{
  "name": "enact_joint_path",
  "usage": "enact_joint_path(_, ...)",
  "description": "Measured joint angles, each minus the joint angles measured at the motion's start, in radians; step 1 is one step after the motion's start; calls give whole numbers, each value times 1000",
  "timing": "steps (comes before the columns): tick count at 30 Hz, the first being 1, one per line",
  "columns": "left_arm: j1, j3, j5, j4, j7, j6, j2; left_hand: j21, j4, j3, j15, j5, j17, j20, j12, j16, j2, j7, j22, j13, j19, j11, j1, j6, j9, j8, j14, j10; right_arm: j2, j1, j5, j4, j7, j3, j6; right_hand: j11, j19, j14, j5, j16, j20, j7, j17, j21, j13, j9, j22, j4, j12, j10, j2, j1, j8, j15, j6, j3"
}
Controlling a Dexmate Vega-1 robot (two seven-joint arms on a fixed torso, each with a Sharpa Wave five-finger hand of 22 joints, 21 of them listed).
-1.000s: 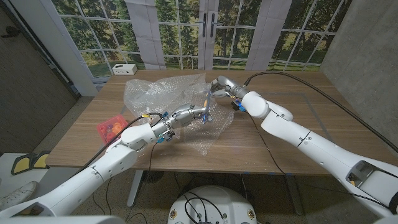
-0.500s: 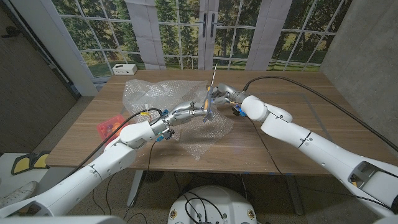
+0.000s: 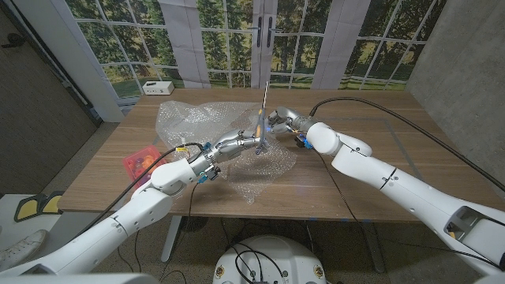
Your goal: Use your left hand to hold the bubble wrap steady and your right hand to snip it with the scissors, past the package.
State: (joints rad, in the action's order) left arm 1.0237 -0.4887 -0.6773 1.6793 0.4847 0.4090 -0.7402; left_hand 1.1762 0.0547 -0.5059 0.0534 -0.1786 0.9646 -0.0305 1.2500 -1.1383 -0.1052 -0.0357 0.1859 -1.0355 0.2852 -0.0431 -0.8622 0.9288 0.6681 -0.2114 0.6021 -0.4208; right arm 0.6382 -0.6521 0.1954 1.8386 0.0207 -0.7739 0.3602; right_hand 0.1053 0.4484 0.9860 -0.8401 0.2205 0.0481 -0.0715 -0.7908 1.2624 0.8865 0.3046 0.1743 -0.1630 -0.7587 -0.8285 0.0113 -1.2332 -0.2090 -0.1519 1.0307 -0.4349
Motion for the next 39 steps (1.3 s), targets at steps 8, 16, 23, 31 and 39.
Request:
enact_joint_path(8,18,13,-18,10,-14,-8,-6,4,0,0,6,2,-3,0,-1,0,0,-4,0,9,0,0,0,4,-18,12,6,0,0,-6,-9,6,-17,9,-2,4,0,0,0,0,0,-2,0,0,6,9,0,0,1,4,-3,-3,0,0,-2,0)
enact_joint_path(16,28,22,-29,11,-18,-10,-9,8,0,0,4,2,-6,0,-1,0,-2,0,0,9,0,0,2,7,-37,20,7,-7,-4,-12,-23,14,-31,20,-3,9,0,0,0,0,0,-7,1,0,4,14,0,0,5,9,-3,-3,3,0,-8,1)
enact_joint_path(23,36,32,-37,10,-22,-10,-8,8,0,0,1,2,-37,13,-15,21,-5,-4,0,29,-12,0,5,11,-55,20,10,-7,-8,-16,-37,17,-43,27,0,9,0,0,0,0,0,-5,5,0,0,18,-2,2,5,9,-3,-3,6,0,-13,4)
enact_joint_path(31,50,50,-53,9,-36,-7,-8,-4,9,51,0,10,-76,13,-36,36,-21,5,-5,60,-23,0,-3,-21,-79,27,-7,-7,-17,-17,-52,20,-59,33,10,9,0,0,5,0,0,-5,2,0,-7,18,-2,5,5,10,-3,-3,9,0,-13,10)
enact_joint_path(39,72,79,-70,11,-50,-4,-24,-27,-7,132,0,10,-118,18,-67,68,35,6,-7,119,-29,-27,93,-30,-111,27,-7,-48,-28,-18,-60,26,-76,33,29,9,0,0,5,0,0,-5,4,0,-6,18,-2,5,7,9,-2,-2,9,0,-13,10)
